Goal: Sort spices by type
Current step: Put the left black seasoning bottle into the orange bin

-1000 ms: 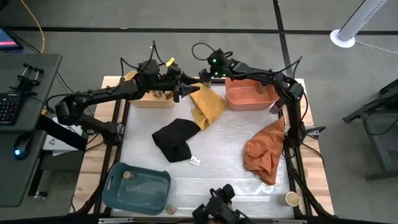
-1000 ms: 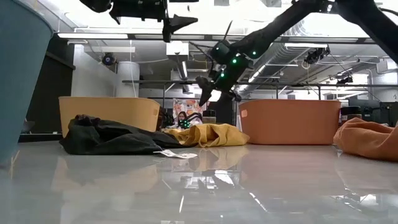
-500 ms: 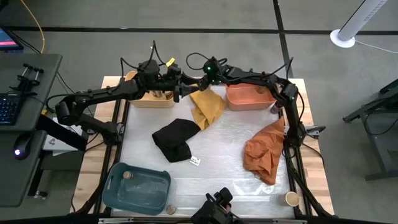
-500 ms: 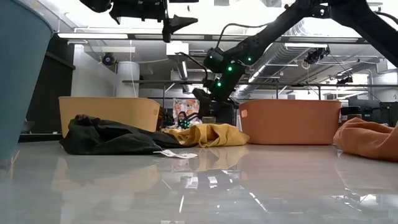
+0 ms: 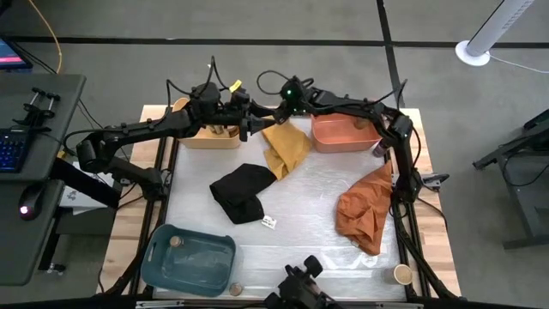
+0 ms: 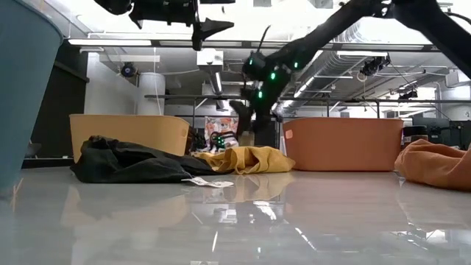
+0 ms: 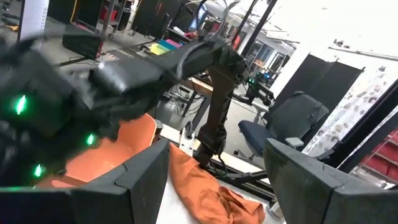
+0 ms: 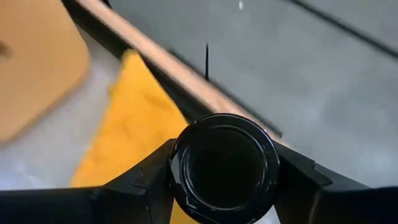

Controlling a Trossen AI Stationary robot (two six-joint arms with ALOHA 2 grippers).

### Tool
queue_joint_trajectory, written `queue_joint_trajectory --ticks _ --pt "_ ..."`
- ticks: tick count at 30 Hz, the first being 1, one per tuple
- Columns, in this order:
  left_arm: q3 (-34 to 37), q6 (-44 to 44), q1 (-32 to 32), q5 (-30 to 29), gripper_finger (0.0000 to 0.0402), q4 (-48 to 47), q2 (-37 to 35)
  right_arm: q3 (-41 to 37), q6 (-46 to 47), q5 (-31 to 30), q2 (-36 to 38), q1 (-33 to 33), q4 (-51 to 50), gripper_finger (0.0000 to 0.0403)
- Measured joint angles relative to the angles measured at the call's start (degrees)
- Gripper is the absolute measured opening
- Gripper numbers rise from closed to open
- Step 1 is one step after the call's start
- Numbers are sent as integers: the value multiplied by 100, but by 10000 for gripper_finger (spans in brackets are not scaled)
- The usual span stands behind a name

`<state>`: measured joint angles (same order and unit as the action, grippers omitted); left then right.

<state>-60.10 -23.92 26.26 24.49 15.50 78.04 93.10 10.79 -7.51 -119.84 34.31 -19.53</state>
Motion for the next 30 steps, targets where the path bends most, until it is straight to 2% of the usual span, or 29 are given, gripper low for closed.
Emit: queue_joint_trajectory --ticks 6,12,14,17,20,23,26,30 --pt "2 7 47 -29 246 -354 0 157 -401 -110 1005 261 -240 197" --pt "7 158 116 -364 246 -571 2 34 -598 -676 2061 630 -1788 197" --pt "7 244 116 -365 246 -568 2 -364 -472 -716 2420 761 -2135 197" --pt "7 346 116 -365 246 -570 2 -1505 -102 -752 3143 935 -2186 197" --pt "7 355 116 -365 246 -547 2 -2798 530 -809 4055 1026 -1721 197" --pt "7 474 116 -428 246 -508 2 -3723 1084 -937 4730 1033 -985 197" --pt "7 613 116 -637 246 -480 2 -4071 1521 -1170 4945 1033 -627 197" --pt "7 637 160 -716 246 -284 2 -4138 1718 -1540 4728 1020 -612 197"
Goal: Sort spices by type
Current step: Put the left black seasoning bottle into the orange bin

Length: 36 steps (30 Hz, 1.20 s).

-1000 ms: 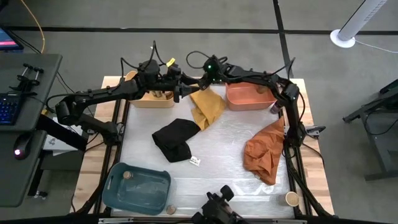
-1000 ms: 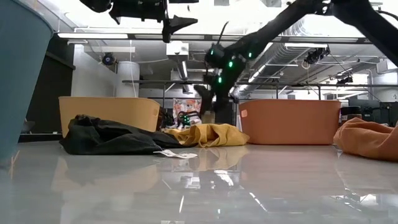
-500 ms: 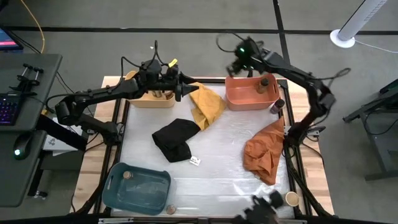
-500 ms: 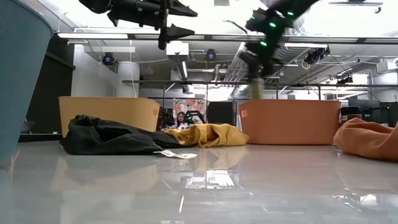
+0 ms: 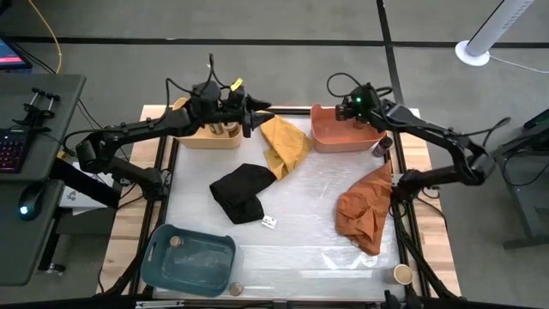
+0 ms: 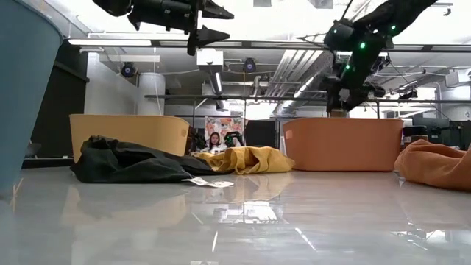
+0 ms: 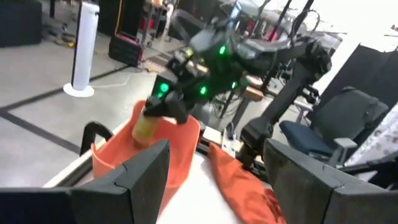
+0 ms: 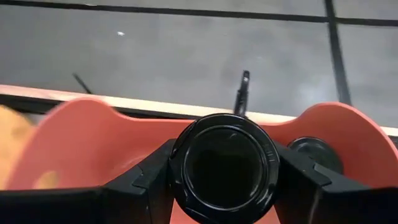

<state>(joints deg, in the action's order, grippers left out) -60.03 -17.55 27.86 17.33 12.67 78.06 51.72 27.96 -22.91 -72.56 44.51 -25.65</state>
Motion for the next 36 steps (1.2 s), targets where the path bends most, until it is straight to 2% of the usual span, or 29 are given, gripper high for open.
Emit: queue_joint_trajectory --ticks 9,15,17,24,31,36 --pt "0 -362 -14 -7 246 146 0 101 209 -226 -1054 59 35 197" --pt "0 -471 -50 -3 246 136 0 101 363 -509 -1405 188 240 197" --pt "0 -473 -50 -3 246 133 0 101 415 -620 -1437 233 266 201" --pt "0 -480 -50 -4 246 131 2 103 461 -561 -1438 317 376 266" --pt "0 -480 -50 -3 246 131 2 103 364 -505 -1361 310 416 272" --pt "0 -390 -50 -3 246 131 2 103 -16 -494 -860 338 585 274"
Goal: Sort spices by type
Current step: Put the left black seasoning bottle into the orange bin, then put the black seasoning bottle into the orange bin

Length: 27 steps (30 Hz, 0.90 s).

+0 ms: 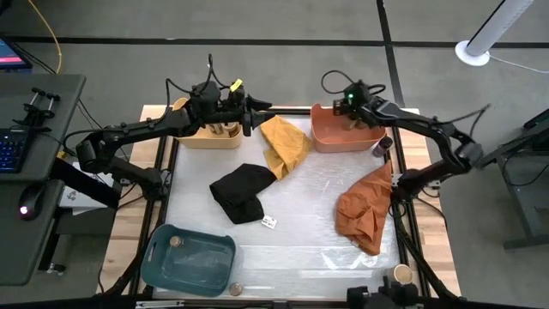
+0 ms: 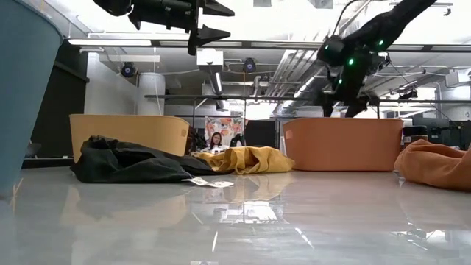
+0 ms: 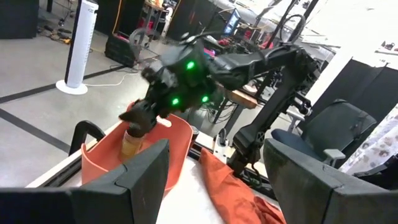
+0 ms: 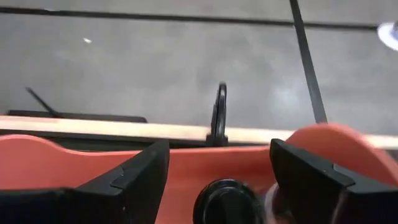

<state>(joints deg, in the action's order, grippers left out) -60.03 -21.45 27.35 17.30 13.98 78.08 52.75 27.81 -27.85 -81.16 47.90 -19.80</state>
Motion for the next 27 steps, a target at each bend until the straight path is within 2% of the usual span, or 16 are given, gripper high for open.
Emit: queue_joint_trajectory --ticks 5,10,12,15,20,24,27 --pt "0 62 0 0 246 -1 0 7 -317 448 842 54 -463 275" --pt "-2 206 6 -2 246 -3 0 7 -36 664 1843 -76 -1246 275" --pt "-2 264 11 -2 246 -4 0 7 332 405 2209 -144 -1542 275" --pt "-2 315 42 -2 246 -4 0 7 861 -301 2550 -181 -2233 275" --pt "-2 315 107 -2 246 -1 0 7 2086 -1173 2584 -18 -3478 258" --pt "-2 313 157 0 246 0 0 4 2914 -1600 2334 149 -4345 222" --pt "-2 315 156 1 246 1 0 -24 3042 -1673 2036 249 -4699 172"
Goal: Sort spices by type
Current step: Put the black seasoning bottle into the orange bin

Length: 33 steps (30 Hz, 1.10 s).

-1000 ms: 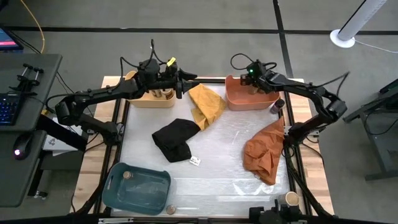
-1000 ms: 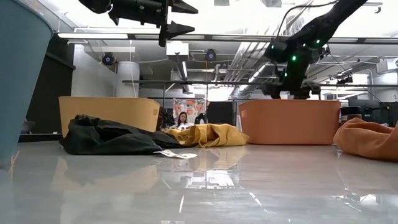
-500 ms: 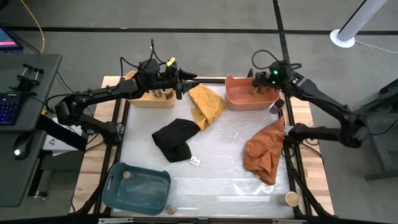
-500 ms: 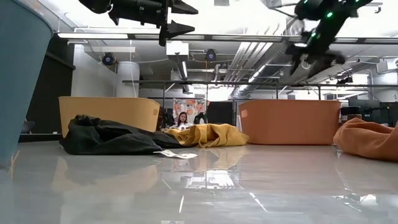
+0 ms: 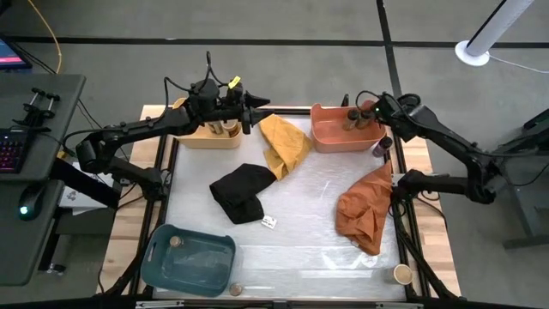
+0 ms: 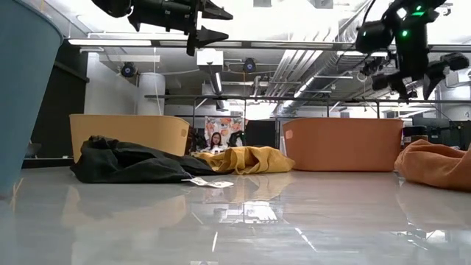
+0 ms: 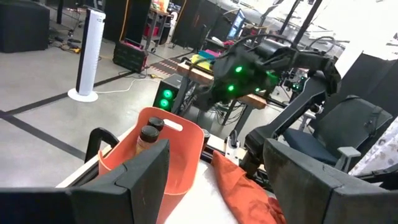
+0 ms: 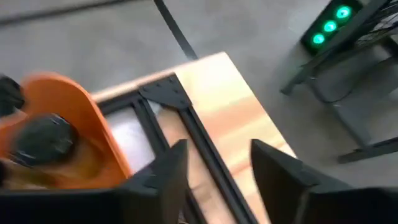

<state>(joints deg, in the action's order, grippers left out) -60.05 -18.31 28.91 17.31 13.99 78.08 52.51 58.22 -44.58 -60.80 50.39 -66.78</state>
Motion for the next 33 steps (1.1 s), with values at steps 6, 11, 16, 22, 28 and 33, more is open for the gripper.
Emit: queue_joint_trajectory --ticks 6,11,16,22,28,33 --pt "0 -4 0 11 246 -3 0 -260 -302 129 -472 36 5 22" --pt "0 -4 0 65 246 -33 0 -433 -887 533 -520 36 -21 13" --pt "0 -7 0 67 246 -67 2 -711 -1476 776 -434 36 -70 5" --pt "0 -9 0 69 246 -65 2 -1130 -1886 1072 -179 36 419 2" --pt "0 -8 0 68 246 -65 2 -1165 -2532 1076 91 36 643 1" --pt "0 -7 0 62 246 -62 2 -1165 -2838 1371 357 36 778 1"
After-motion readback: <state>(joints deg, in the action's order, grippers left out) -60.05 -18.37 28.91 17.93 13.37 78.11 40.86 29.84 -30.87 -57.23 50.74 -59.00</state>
